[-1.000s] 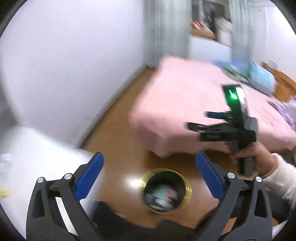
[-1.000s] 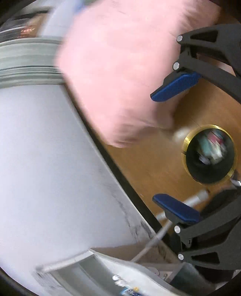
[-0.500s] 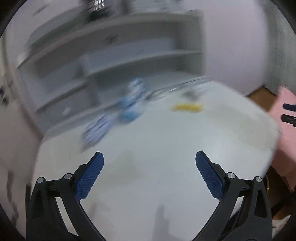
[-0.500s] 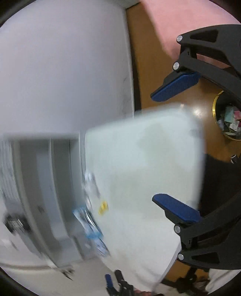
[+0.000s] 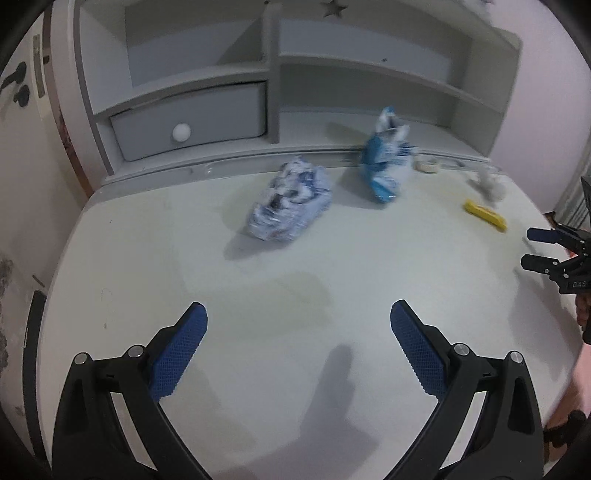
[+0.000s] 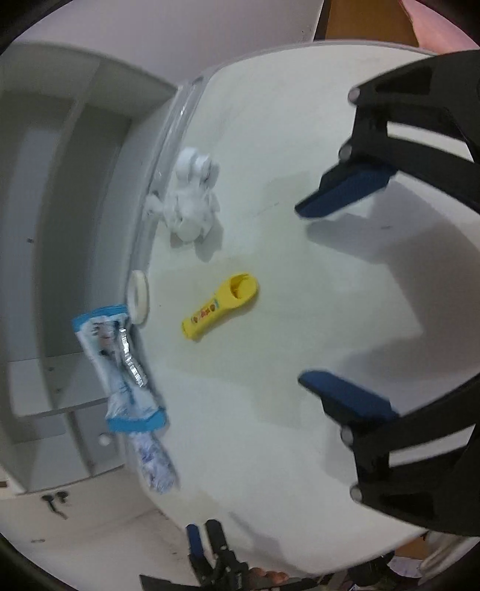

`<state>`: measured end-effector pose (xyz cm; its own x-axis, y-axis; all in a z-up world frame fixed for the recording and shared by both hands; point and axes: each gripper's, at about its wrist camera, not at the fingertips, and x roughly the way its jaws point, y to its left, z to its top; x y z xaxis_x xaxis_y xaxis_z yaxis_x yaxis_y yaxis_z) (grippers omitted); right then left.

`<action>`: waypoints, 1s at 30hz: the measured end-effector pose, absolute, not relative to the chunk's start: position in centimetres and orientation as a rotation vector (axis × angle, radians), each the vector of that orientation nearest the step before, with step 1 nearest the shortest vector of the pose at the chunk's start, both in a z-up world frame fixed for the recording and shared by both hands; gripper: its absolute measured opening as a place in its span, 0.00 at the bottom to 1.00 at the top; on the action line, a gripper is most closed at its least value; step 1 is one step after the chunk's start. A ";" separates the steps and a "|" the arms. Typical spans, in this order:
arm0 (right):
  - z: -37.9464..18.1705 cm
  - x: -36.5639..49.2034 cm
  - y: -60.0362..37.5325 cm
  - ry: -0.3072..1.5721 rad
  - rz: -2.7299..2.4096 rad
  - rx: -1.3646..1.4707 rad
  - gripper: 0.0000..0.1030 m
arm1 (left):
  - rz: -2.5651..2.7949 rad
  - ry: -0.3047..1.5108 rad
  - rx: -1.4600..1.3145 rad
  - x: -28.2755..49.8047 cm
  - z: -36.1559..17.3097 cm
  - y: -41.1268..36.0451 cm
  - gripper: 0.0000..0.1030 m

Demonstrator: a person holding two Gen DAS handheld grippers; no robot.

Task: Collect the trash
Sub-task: 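Open both tools to drop the box and mask, then return to the desk, then grasp the yellow toy with the right tool while the left tool grasps the crumpled blue-white wrapper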

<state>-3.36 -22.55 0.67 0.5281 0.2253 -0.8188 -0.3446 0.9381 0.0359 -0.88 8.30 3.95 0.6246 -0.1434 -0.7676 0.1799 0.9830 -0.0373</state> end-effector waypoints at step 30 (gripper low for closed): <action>1.9 1.5 -18.8 0.974 0.383 -0.199 0.14 | -0.264 0.864 0.137 6.6 5.3 7.2 0.34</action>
